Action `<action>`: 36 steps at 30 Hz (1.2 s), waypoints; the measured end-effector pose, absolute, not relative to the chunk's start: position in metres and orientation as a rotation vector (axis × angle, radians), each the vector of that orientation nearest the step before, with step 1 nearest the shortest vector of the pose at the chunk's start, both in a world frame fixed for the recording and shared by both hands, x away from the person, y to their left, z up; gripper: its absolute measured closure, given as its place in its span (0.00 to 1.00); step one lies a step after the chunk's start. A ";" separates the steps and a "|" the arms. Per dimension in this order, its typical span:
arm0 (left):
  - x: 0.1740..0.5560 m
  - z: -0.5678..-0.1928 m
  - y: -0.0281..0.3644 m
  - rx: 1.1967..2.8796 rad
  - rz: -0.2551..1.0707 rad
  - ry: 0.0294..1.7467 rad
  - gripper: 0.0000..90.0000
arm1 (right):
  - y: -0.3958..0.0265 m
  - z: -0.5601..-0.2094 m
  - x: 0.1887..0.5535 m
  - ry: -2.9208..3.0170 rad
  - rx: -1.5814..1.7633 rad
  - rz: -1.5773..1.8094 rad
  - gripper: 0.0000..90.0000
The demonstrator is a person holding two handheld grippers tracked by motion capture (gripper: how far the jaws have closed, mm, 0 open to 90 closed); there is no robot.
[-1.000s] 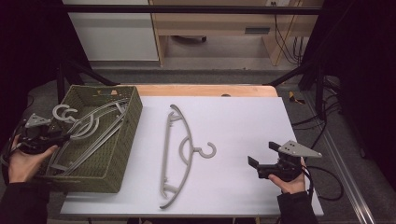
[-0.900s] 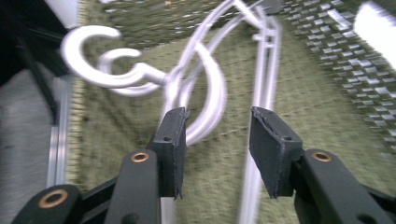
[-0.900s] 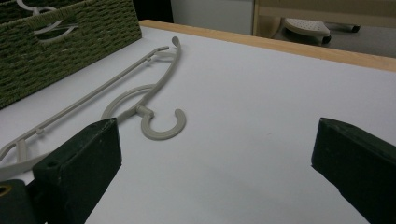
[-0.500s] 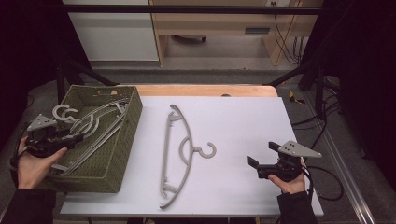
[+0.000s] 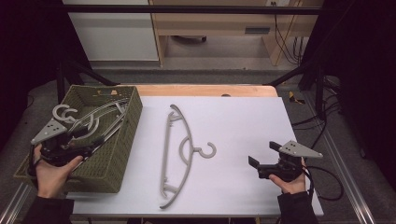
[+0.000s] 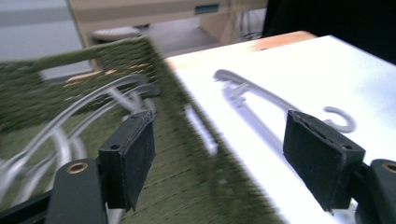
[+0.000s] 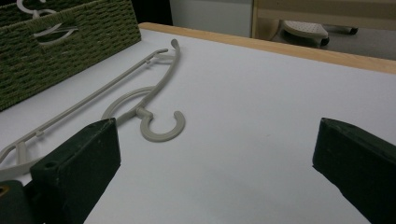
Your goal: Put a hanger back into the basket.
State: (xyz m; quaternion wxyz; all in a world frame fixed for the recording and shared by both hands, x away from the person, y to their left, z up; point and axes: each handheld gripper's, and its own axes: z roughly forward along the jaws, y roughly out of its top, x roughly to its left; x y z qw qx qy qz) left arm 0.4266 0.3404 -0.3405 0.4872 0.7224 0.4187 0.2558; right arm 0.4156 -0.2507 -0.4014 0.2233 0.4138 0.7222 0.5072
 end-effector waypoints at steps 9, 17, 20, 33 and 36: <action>0.416 -0.354 0.301 1.781 0.580 0.925 0.24 | -0.251 -0.400 0.415 1.989 1.134 1.403 0.01; 0.408 -0.359 0.275 1.796 0.550 0.867 0.19 | -0.250 -0.399 0.414 1.988 1.125 1.407 0.01; 0.406 -0.360 0.268 1.813 0.540 0.848 0.18 | -0.251 -0.399 0.414 1.985 1.127 1.414 0.01; 0.404 -0.396 0.211 1.988 0.466 0.786 0.18 | -0.250 -0.399 0.413 1.991 1.126 1.410 0.01; 0.404 -0.404 0.200 2.030 0.444 0.774 0.19 | -0.249 -0.399 0.413 1.992 1.126 1.406 0.01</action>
